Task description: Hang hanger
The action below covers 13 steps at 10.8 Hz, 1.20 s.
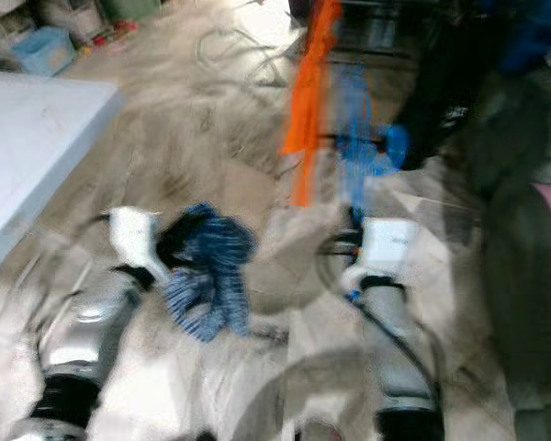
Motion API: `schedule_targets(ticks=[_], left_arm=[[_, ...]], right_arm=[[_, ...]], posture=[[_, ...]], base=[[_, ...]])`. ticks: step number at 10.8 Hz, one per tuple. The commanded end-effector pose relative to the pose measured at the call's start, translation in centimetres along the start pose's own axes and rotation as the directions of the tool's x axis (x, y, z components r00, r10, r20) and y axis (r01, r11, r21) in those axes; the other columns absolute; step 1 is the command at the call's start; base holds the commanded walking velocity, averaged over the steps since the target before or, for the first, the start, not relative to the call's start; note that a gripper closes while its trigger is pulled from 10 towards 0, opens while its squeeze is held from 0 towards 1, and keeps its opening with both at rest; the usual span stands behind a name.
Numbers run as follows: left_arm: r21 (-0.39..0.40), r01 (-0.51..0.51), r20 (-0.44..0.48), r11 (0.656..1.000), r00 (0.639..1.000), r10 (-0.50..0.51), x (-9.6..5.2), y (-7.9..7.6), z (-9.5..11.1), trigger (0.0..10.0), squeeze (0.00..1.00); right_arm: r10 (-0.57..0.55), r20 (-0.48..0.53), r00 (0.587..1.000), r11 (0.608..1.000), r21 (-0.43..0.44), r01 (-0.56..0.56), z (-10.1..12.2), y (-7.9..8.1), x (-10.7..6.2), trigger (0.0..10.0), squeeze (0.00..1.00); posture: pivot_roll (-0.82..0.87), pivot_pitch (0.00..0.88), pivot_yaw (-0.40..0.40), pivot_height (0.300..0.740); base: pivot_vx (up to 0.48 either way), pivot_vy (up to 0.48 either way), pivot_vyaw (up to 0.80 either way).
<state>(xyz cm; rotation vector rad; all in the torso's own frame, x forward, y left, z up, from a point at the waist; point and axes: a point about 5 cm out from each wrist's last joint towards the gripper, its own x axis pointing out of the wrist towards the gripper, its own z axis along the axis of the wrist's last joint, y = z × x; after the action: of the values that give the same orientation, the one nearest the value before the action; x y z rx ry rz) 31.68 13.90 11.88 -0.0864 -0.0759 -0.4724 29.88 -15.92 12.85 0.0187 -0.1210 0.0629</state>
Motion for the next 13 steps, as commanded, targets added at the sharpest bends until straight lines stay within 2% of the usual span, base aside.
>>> schedule_targets(ticks=[1, 3, 4, 7, 9, 11, 13], left_arm=[[0.003, 0.033, 0.021, 0.999, 0.999, -0.033, 0.4, -1.0, 0.3, 10.0, 0.0], [0.008, 0.034, 0.017, 0.999, 0.999, -0.034, 0.3, -1.0, 0.4, 10.0, 0.0], [0.032, 0.004, 0.002, 0.999, 1.0, -0.004, 0.3, -0.7, 0.2, 10.0, 0.0], [0.096, -0.194, 0.001, 0.976, 0.981, 0.195, 1.3, 1.7, 1.1, 10.0, 0.0], [0.056, -0.203, -0.008, 0.978, 0.979, 0.204, 1.7, 2.0, 1.2, 10.0, 0.0], [0.058, -0.197, -0.013, 0.979, 0.98, 0.198, 1.7, 2.0, 1.1, 10.0, 0.0], [0.054, -0.189, -0.017, 0.98, 0.982, 0.191, 1.6, 1.9, 1.0, 10.0, 0.0]], right_arm=[[-0.03, 0.014, 0.999, 0.999, -0.017, 0.031, 0.3, -1.0, -0.4, 10.0, 0.0], [-0.035, 0.006, 0.999, 0.999, -0.017, 0.035, 0.1, -1.0, -0.7, 10.0, 0.0], [-0.035, -0.002, 0.999, 0.999, -0.016, 0.035, -0.2, -0.9, -0.9, 10.0, 0.0], [0.006, -0.05, 0.999, 1.0, -0.016, -0.007, -1.2, 0.0, -1.8, 10.0, 0.0], [0.01, -0.054, 0.998, 1.0, -0.018, -0.011, -1.2, 0.1, -1.8, 10.0, 0.0], [0.01, -0.055, 0.998, 1.0, -0.02, -0.011, -1.2, 0.0, -1.7, 10.0, 0.0], [0.012, -0.05, 0.999, 1.0, -0.021, -0.013, -1.0, 0.0, -1.5, 10.0, 0.0]], posture=[[-0.23, 0.179, 0.05, 0.74], [-0.23, 0.187, 0.056, 0.74], [-0.23, 0.189, 0.057, 0.74], [-0.23, 0.204, 0.065, 0.74], [-0.23, 0.203, 0.066, 0.74], [-0.23, 0.201, 0.06, 0.74], [-0.23, 0.201, 0.058, 0.74]], base=[[0.394, 0.0, 0.0], [0.351, 0.0, 0.0], [0.266, 0.0, 0.0], [0.0, 0.0, 0.0], [0.0, 0.0, 0.0], [0.0, 0.0, 0.0], [0.0, 0.368, 0.0]])
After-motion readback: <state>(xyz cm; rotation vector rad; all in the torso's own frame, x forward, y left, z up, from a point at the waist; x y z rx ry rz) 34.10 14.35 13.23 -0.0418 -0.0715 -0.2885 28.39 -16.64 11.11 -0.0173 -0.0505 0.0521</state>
